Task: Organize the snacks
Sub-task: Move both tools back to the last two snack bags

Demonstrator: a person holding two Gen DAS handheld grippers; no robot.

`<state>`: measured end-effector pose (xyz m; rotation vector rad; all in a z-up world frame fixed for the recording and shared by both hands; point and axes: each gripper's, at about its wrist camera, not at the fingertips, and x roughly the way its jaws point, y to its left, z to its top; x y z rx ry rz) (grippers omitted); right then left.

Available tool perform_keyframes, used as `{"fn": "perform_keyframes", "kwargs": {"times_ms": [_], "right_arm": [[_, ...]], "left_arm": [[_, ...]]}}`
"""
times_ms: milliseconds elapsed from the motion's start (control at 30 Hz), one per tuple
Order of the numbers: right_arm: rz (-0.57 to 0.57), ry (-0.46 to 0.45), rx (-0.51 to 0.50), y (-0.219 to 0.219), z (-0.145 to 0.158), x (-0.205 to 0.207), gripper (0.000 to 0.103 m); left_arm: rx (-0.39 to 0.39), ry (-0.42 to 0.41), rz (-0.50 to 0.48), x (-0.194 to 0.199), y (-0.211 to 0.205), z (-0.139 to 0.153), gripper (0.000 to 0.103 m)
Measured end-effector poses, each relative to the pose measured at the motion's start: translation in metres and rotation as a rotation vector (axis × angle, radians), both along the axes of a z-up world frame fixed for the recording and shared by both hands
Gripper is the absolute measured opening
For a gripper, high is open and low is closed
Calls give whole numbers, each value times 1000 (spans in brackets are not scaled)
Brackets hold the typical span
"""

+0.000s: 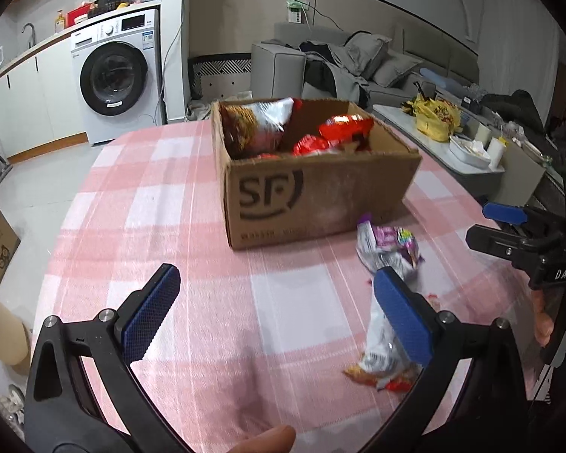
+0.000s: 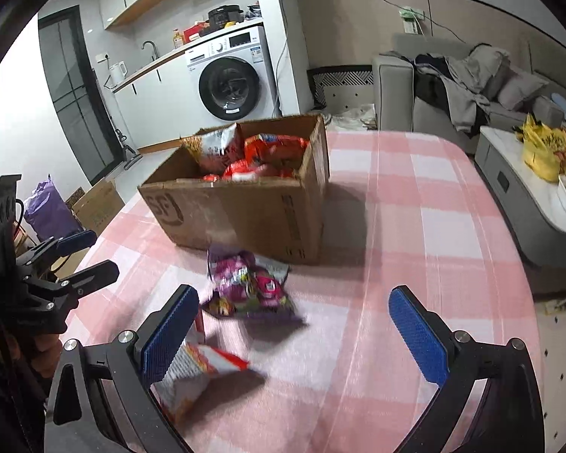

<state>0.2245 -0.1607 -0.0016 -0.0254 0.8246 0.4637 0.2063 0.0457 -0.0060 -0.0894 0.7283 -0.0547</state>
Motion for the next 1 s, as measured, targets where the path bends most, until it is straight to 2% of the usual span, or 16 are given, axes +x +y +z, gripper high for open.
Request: {"fn": "perform_keyframes", "kwargs": {"times_ms": [200,367,500,733,900,1000], "right_arm": [[-2,30,-11,-7,-13,-16,103],[-17,43,-20,-12,-20,-22,103],[-27,62,-22,-17,-28,-25,103],[-44,77,-26,-23,-36,-25,103],[-59,77,-22,-26,-37,-21,103],[-65,83,-15,-27,-39,-18,103]], "left_arm": [[-22,36,-60,-7,-18,-12,102],[-1,49,-114,-12,-36,-17,102],[-22,70,-141,-12,-44,-22,102],[-36,102,-200,-5,-66,-33,102],[-30,147,-203,7,-76,-47,102],[-24,176,-220,14,-80,-55,99]]}}
